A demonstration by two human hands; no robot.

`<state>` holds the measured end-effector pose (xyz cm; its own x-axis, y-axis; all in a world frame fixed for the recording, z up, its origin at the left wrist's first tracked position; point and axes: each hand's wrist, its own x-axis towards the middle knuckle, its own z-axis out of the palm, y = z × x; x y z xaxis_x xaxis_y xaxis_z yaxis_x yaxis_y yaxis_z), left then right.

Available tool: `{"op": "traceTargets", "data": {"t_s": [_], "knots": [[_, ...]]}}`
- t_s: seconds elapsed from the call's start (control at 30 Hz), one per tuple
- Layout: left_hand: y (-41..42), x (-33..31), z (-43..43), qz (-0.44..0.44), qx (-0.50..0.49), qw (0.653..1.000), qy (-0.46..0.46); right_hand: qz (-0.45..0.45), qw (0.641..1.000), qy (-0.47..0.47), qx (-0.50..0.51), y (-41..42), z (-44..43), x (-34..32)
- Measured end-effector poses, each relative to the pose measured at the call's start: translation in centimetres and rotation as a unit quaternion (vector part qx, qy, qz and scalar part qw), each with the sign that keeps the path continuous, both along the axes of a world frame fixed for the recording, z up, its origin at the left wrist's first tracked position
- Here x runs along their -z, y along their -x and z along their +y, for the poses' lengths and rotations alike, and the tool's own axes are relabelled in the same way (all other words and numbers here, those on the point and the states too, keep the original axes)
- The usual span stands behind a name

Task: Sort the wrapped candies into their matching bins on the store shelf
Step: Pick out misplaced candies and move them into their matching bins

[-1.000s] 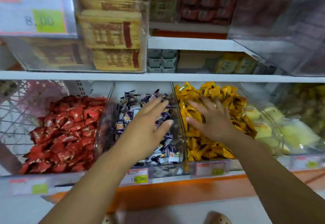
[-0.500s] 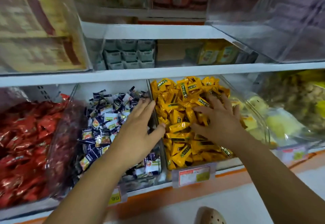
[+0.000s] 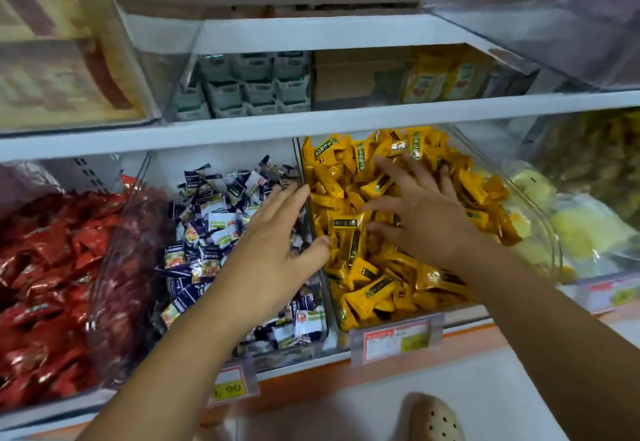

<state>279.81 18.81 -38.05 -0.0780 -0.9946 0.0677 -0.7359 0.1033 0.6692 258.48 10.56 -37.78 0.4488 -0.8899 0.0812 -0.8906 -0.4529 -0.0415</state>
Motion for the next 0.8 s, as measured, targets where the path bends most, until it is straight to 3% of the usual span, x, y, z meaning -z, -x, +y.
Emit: {"op": "traceTargets", "data": {"t_s": [0.23,0.33,0.47,0.6,0.8], "knots": [[0.6,-0.4,0.5,0.007,-0.005,1.0,-0.009,-0.048,0.999,0.003,0.016,0.2,0.8,-1.0],[0.9,-0.4,0.5,0.01,-0.004,1.0,-0.005,-0.082,0.996,0.004,-0.044,-0.8,1.8,-2.1],[1.0,-0.5,0.4,0.008,-0.001,1.0,-0.009,0.042,0.988,-0.118,-0.092,-2.8,2.3,-0.8],[0.9,-0.4,0.5,-0.004,0.002,1.0,-0.012,0.108,0.986,-0.112,-0.054,-3.4,1.4,0.6],[0.9,-0.3,0.6,-0.007,0.002,1.0,-0.01,0.055,0.994,-0.049,-0.077,-4.1,2.1,1.5]]}}
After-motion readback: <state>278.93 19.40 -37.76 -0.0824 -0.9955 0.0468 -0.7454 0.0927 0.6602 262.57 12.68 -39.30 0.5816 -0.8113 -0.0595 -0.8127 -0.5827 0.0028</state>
